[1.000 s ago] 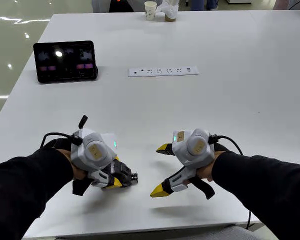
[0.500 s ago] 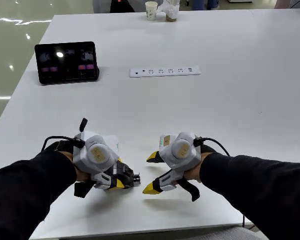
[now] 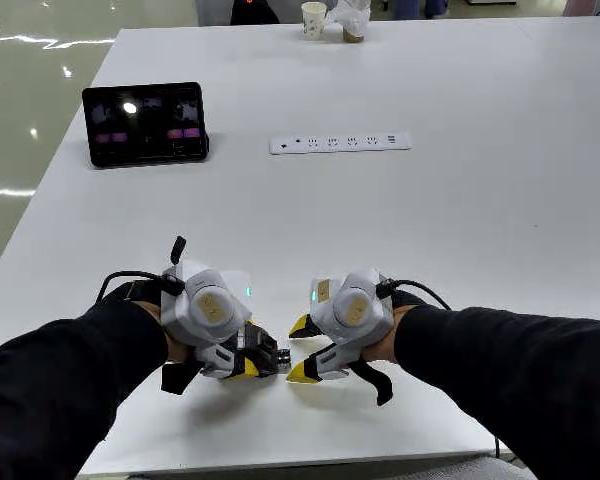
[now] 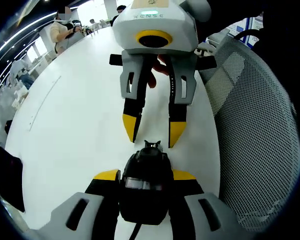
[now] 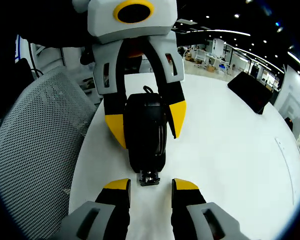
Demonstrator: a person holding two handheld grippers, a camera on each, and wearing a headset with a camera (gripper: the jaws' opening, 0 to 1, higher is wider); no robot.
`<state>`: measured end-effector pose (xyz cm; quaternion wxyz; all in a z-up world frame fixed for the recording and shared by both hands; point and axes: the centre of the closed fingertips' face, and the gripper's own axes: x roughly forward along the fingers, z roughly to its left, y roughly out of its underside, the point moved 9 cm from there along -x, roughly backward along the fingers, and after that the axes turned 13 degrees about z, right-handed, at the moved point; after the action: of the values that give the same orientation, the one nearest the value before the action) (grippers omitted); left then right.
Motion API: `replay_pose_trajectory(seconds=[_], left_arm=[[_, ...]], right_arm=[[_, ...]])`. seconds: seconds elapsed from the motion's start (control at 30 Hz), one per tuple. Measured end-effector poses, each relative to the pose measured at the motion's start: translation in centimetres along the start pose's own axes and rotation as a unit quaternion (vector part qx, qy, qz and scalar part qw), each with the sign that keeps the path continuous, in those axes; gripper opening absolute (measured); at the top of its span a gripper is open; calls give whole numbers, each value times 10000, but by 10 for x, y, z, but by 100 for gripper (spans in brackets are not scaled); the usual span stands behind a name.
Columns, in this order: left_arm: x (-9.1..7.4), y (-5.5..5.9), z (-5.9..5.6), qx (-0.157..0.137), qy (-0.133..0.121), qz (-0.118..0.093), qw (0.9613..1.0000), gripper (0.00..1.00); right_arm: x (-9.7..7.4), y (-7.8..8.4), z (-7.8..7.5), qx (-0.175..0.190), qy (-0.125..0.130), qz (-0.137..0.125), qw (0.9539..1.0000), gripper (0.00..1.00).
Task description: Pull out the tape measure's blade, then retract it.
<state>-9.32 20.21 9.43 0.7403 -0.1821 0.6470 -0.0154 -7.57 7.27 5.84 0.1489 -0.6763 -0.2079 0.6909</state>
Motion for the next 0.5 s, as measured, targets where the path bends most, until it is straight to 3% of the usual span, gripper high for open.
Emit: replay_pose_trajectory(seconds=[0.13, 0.3, 0.4, 0.5], left_arm=[[0, 0, 0, -11, -4, -20, 10000, 32], [0, 0, 0, -15, 11, -21, 10000, 32], [0, 1, 0, -23, 4, -42, 10000, 32], [0, 1, 0, -18, -3, -74, 10000, 32]], right_arm=[[3, -5, 0, 3, -18, -65, 10000, 30], [5, -8, 0, -96, -11, -83, 9999, 14], [8, -7, 0, -87, -48, -32, 9999, 13], [9, -7, 0, -396, -3, 11, 9992, 13]])
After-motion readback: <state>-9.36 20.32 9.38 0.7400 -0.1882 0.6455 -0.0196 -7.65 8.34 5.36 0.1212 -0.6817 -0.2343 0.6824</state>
